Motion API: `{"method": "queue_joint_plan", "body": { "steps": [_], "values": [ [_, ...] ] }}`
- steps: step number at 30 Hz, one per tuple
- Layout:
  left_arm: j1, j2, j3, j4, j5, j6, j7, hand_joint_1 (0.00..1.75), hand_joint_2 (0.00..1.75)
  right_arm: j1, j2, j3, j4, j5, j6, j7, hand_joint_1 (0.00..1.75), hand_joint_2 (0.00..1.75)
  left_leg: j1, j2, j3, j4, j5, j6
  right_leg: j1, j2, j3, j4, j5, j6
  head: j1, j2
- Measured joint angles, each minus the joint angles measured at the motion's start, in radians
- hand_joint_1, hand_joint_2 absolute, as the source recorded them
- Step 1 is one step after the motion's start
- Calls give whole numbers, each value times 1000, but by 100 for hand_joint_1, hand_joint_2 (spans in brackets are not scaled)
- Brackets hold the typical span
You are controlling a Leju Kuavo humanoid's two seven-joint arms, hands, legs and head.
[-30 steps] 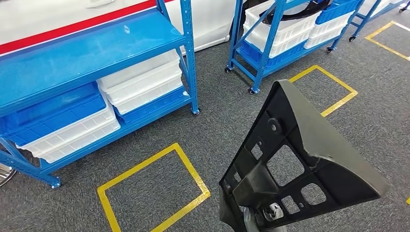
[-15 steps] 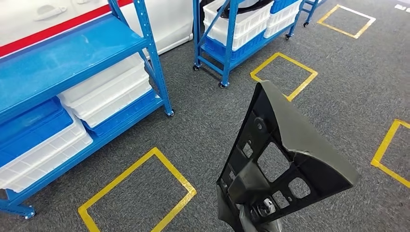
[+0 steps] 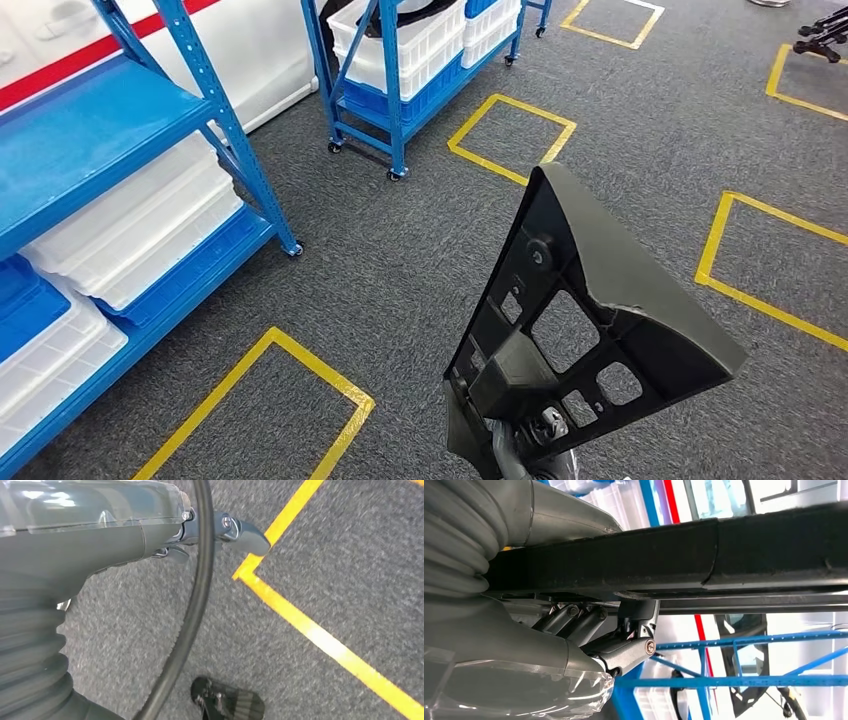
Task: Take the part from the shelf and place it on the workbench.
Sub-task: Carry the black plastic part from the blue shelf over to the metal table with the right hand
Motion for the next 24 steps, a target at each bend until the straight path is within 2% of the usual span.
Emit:
{"method": "queue_joint_plan", "body": {
  "steps": [1,2,3,5,6,7,8,9,10,11,13,14,16,17,19,20,21,22,23,24],
  "values": [
    [-1,0,1,0,1,0,0,0,175,0,0,0,0,0,0,1,175,175,1,12,1,-4,3,4,-1,9,-4,0,3,7,0,0],
    [-4,0,1,0,2,0,0,0,175,-1,-1,0,1,-1,0,2,175,175,2,26,4,-11,7,9,0,-5,-9,4,0,12,0,0],
    [-7,-1,2,0,3,-1,0,0,175,-3,-1,0,2,-2,1,3,175,175,4,39,5,-17,12,15,2,-34,-19,24,-14,16,0,0],
    [-8,-2,6,0,4,-3,0,0,175,-12,-3,4,6,-3,1,6,175,175,3,71,6,-24,17,23,4,-108,-65,120,-75,22,0,0],
    [-6,-2,9,0,5,-4,1,0,175,-17,-5,6,9,-5,2,7,175,175,2,88,5,-24,17,25,1,-127,-96,186,-110,26,0,0],
    [-4,-2,13,0,5,-4,2,0,175,-20,-6,9,13,-7,2,8,175,175,1,105,3,-24,16,25,-3,-134,-121,241,-132,30,0,0],
    [-3,-2,17,0,5,-4,2,0,175,-21,-8,10,16,-9,2,9,175,175,1,121,2,-23,16,25,-6,-137,-132,268,-137,33,0,0],
    [-4,-2,19,0,5,-4,3,0,175,-22,-10,12,20,-11,3,9,175,175,1,135,2,-23,15,23,-9,-141,-124,260,-124,36,0,0],
    [-6,-2,20,0,5,-4,3,0,175,-23,-12,13,24,-12,3,10,175,175,1,148,3,-21,13,21,-11,-151,-92,210,-95,37,0,0],
    [-8,-3,21,0,4,-4,2,0,175,-26,-14,16,27,-14,4,11,175,175,1,160,5,-19,10,17,-12,-174,-51,139,-67,36,0,0],
    [-9,-3,25,0,3,-4,1,0,175,-34,-16,22,31,-18,5,11,175,175,-3,182,8,-13,2,6,-4,-221,14,23,-36,26,0,0],
    [-10,-3,27,0,3,-4,1,0,175,-38,-17,25,33,-19,5,11,175,175,-6,192,10,-11,-1,1,0,-231,24,1,-36,20,0,0],
    [-14,-3,29,0,2,-4,0,0,175,-41,-18,27,36,-21,5,11,175,175,-6,214,14,-11,-4,-8,5,-212,21,-3,-35,7,0,0],
    [-17,-3,29,0,2,-4,0,0,175,-41,-19,27,37,-21,5,11,175,175,-4,211,15,-7,-10,-14,4,-201,21,-6,-33,1,0,0],
    [-18,-3,30,0,0,-4,0,0,175,-43,-20,30,39,-21,6,11,175,175,2,162,-6,47,-51,-22,1,-177,21,-12,-27,-11,0,0],
    [-15,-3,31,0,0,-5,0,0,175,-45,-20,32,40,-21,6,11,175,175,4,128,-31,105,-84,-24,0,-164,21,-14,-25,-15,0,0],
    [-12,-3,34,0,-1,-5,0,0,175,-46,-20,34,41,-21,6,11,175,175,4,106,-65,175,-117,-25,1,-150,21,-13,-24,-18,0,0],
    [-9,-2,36,0,-2,-5,0,0,175,-47,-21,35,44,-22,6,11,175,175,4,96,-96,239,-139,-25,2,-135,20,-13,-24,-19,0,0],
    [-7,-2,39,0,-3,-5,0,0,175,-47,-21,36,47,-23,6,11,175,175,4,93,-117,276,-142,-24,4,-119,20,-11,-24,-20,0,0],
    [-6,-2,40,0,-3,-5,0,0,175,-47,-22,36,49,-24,7,11,175,175,4,91,-122,277,-125,-22,6,-104,21,-9,-24,-20,0,0]
  ]
}}
